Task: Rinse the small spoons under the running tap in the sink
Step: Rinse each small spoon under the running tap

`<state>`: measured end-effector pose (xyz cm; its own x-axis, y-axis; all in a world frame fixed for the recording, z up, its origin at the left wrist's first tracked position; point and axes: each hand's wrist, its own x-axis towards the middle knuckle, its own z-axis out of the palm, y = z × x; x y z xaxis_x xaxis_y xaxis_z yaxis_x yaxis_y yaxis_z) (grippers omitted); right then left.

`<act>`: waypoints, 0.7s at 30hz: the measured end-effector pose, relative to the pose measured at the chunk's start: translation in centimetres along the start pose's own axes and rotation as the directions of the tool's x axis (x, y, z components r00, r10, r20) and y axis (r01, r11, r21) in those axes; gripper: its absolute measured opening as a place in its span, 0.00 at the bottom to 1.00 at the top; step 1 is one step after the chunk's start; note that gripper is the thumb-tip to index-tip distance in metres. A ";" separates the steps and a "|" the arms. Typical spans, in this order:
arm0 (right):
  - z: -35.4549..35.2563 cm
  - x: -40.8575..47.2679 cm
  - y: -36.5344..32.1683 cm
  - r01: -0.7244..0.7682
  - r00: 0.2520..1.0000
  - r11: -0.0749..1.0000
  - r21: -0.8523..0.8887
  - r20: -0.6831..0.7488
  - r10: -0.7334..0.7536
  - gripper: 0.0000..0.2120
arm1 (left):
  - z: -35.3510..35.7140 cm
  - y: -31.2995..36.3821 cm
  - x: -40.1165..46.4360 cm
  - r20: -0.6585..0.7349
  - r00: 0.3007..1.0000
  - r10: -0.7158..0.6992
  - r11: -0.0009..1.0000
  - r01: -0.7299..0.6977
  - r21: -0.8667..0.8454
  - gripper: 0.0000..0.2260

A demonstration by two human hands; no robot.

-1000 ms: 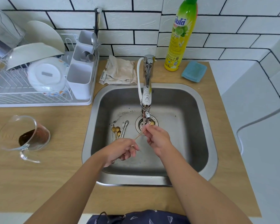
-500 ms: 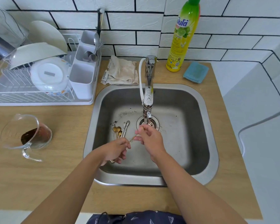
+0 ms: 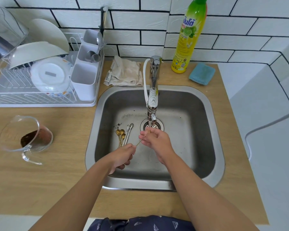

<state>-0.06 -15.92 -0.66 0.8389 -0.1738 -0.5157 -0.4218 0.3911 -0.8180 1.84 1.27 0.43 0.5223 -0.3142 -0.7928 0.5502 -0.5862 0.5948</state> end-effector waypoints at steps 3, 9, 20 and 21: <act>0.0 0.0 0.2 0.009 1.000 0.999 -0.052 -0.015 -0.010 0.06 | 0.3 0.2 0.1 -0.003 1.000 -0.006 1.000 0.006 0.015 0.12; -0.1 0.2 -0.1 -0.092 0.994 0.993 0.077 0.072 0.086 0.09 | 0.7 0.7 0.5 -0.047 0.998 -0.051 0.997 0.054 0.058 0.17; 0.1 0.0 -0.2 -0.044 0.999 0.999 0.011 0.017 0.044 0.08 | 1.3 0.5 1.2 -0.111 0.994 -0.022 0.989 0.038 0.144 0.25; 0.3 0.0 -0.2 -0.037 0.999 0.999 -0.019 -0.004 0.037 0.07 | 1.4 0.4 1.1 -0.103 0.995 -0.015 0.991 0.029 0.133 0.23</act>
<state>0.13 -15.76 -0.46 0.8213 -0.1631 -0.5466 -0.4589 0.3804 -0.8030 1.73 -0.38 -0.39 0.5781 -0.2268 -0.7838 0.4732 -0.6894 0.5485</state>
